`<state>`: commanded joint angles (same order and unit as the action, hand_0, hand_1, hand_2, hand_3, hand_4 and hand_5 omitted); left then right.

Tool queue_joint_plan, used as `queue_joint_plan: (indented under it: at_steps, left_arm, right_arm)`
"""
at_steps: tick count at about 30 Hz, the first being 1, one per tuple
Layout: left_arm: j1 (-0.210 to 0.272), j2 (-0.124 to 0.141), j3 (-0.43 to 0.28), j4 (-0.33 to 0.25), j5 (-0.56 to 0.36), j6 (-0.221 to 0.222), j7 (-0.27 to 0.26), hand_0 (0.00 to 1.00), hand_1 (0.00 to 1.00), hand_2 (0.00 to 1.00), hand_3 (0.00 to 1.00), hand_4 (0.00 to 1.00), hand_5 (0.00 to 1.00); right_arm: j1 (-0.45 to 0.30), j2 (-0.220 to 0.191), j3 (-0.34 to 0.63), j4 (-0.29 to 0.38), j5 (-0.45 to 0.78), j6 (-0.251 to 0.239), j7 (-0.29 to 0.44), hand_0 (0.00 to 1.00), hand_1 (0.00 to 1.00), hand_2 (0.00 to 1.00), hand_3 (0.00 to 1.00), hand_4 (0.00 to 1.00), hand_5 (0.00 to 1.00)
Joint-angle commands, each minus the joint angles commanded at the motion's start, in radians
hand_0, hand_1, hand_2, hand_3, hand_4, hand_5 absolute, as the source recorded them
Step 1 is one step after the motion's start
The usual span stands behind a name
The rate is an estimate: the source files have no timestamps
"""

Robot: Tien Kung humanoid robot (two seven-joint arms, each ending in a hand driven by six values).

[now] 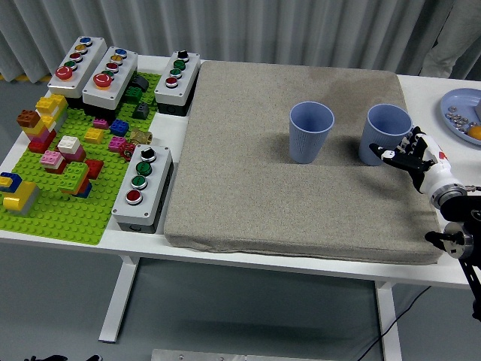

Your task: Pick cup pour cup place

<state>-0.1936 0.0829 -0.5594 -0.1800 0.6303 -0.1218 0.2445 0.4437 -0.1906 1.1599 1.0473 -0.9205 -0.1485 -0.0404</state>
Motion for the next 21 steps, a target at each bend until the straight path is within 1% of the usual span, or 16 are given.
queue_joint_plan:
  at_steps: [21]
  left_arm:
    - [-0.005,0.001,0.002,0.000,-0.003,0.001,-0.002,0.772,0.764,0.819,0.667,0.503,0.998]
  right_arm:
    - [0.028,0.014,-0.010,-0.022,0.003,0.001,0.001,0.942,0.904,0.989,0.982,0.835,0.171]
